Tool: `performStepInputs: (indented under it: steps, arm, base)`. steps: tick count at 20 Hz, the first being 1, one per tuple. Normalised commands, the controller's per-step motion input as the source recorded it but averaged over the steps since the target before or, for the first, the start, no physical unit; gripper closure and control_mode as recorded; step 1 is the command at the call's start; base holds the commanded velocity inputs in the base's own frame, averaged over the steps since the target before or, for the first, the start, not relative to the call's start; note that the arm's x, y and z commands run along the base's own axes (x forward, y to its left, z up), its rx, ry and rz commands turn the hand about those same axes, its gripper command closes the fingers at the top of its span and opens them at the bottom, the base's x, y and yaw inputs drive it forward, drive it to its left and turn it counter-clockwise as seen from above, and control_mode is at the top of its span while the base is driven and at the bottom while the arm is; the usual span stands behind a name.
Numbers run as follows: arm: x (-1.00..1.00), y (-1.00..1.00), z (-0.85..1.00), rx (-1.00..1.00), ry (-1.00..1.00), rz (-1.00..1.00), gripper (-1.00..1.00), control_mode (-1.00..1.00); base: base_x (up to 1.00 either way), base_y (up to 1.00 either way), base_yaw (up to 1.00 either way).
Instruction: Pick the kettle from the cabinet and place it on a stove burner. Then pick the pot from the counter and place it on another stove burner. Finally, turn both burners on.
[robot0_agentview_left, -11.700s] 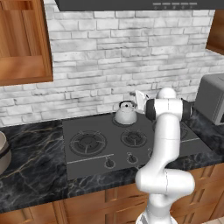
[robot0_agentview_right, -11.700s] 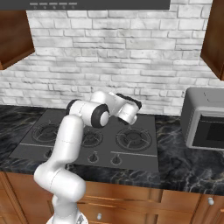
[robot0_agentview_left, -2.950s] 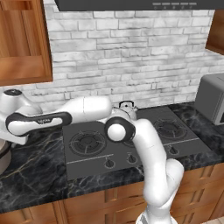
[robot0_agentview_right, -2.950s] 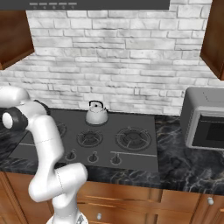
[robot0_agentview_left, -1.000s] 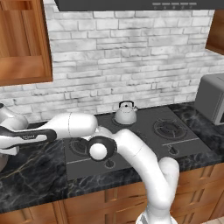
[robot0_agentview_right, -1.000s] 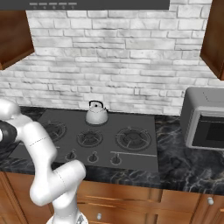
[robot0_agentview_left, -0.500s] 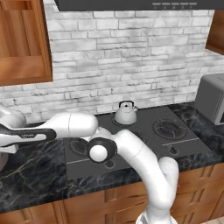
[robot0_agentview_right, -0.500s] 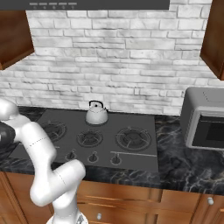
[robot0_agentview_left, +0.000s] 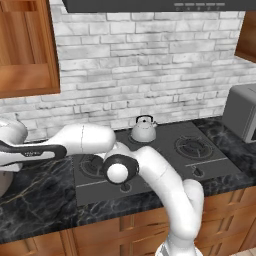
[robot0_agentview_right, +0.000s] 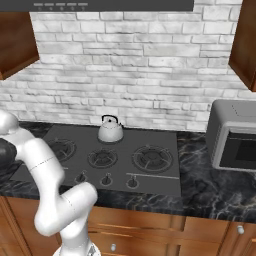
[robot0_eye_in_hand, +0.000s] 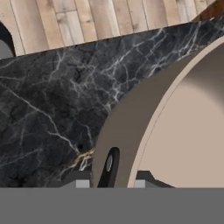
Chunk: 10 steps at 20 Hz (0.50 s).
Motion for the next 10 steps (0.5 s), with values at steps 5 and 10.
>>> performStepInputs:
  steps: [5, 10]
  arm:
    - [-0.15, -0.49, 0.19, 0.04, -0.15, 0.00, 1.00, -1.00]
    - [-0.12, -0.47, 0.07, 0.18, -0.10, 0.00, 1.00, -1.00]
  base:
    - [0.00, 0.00, 0.00]
    - [0.00, 0.00, 0.00]
